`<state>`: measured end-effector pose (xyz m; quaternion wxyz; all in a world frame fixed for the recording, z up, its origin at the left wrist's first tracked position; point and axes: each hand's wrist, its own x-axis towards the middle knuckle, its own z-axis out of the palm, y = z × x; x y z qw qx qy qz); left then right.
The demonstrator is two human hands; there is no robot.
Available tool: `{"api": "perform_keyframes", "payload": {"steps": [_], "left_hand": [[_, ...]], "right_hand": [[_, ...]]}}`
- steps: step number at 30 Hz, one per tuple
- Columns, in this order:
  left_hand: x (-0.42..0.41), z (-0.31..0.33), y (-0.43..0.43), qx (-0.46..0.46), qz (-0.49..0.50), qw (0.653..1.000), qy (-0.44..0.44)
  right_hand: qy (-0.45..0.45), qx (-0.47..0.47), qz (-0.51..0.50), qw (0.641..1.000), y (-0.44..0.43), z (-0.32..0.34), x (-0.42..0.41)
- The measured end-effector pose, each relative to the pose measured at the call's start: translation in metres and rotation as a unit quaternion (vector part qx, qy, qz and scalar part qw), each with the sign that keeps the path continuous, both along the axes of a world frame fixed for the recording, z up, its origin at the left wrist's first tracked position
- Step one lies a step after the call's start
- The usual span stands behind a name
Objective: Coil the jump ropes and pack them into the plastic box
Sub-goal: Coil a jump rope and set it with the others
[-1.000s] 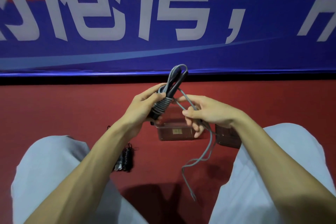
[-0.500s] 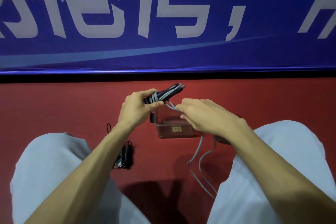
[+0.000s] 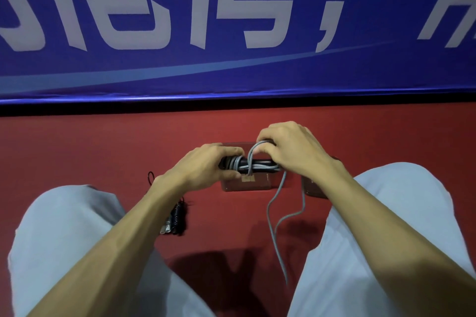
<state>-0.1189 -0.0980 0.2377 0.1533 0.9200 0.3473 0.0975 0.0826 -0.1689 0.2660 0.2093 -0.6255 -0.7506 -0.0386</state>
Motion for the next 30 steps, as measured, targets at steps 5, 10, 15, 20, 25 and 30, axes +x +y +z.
{"api": "perform_keyframes", "payload": {"steps": [5, 10, 15, 20, 25, 30], "left_hand": [[0.001, -0.002, -0.006, 0.01, 0.003, 1.0, 0.026], [0.003, 0.0, -0.015, -0.011, 0.015, 1.0, -0.002], [0.003, 0.008, -0.019, -0.006, 0.029, 0.999, -0.028], [-0.004, 0.011, -0.007, -0.04, 0.046, 0.993, -0.1], [-0.005, 0.023, -0.014, -0.235, 0.021, 0.925, -0.297], [-0.004, 0.027, -0.011, -0.329, 0.067, 0.834, -0.438]], "right_hand": [[0.072, -0.065, -0.057, 0.994, 0.004, -0.004, -0.003], [0.148, -0.109, -0.054, 0.981, 0.008, -0.008, -0.006], [0.206, -0.099, -0.058, 0.972, 0.013, -0.007, 0.007], [0.309, -0.145, -0.001, 0.94, 0.019, -0.004, 0.019], [0.493, -0.191, 0.033, 0.848, 0.019, -0.006, 0.014], [0.516, -0.202, 0.045, 0.831, 0.013, 0.0, -0.006]]}}
